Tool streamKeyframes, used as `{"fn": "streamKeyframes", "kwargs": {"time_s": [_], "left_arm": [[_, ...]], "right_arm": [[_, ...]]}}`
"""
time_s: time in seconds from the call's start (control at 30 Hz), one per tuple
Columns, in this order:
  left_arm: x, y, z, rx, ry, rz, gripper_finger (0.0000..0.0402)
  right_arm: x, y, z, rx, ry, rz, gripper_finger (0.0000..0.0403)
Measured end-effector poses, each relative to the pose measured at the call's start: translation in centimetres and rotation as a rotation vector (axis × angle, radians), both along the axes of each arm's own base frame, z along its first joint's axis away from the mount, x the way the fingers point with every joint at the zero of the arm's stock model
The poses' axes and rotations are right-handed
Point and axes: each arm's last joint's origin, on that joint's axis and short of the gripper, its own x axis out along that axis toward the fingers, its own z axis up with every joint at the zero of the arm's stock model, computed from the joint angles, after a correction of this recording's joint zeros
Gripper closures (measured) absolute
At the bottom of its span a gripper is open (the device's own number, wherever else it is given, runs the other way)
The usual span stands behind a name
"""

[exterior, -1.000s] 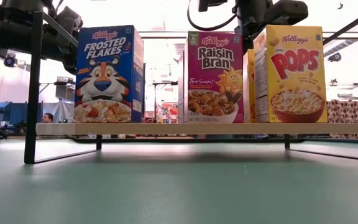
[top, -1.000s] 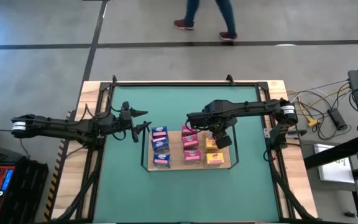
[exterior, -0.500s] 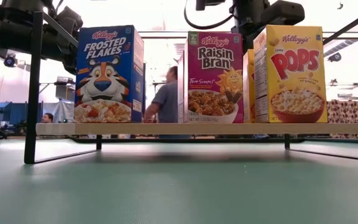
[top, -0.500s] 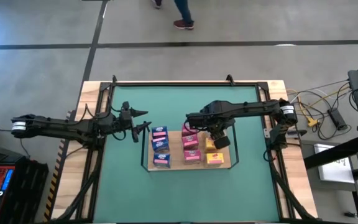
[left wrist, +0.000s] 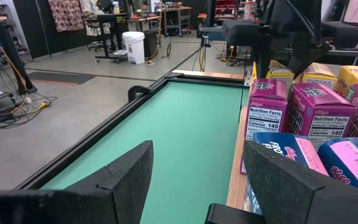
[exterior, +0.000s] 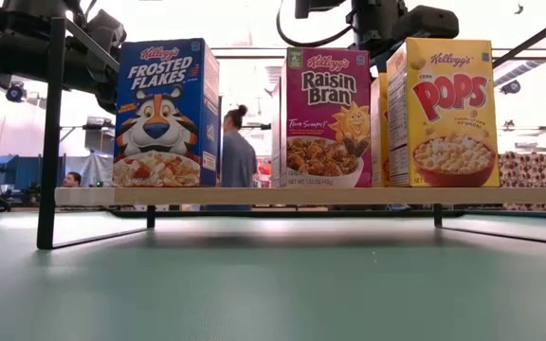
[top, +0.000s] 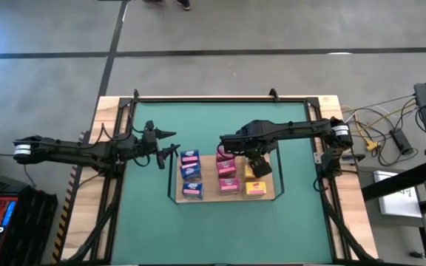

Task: Stack cereal on shelf
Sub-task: Put the yellow cereal box on the shelf aligned with the other yellow cereal box

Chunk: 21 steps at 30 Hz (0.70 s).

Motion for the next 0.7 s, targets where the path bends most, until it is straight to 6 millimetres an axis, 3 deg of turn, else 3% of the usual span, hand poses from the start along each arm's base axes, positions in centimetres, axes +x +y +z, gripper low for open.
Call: {"fn": "streamKeyframes", "kwargs": {"time_s": [0.37,0.7], "left_arm": [[0.0,0.0,0.0,0.0,0.0,0.0,0.0168],[0.0,0.0,0.0,0.0,0.0,0.0,0.0168]], "right_arm": [[-0.2,0.1,0.4,0.021,-0.013,-0.026,0.0188],[-0.4,0.1,2.2,0.02,-0.026,-0.026,0.0188]]}}
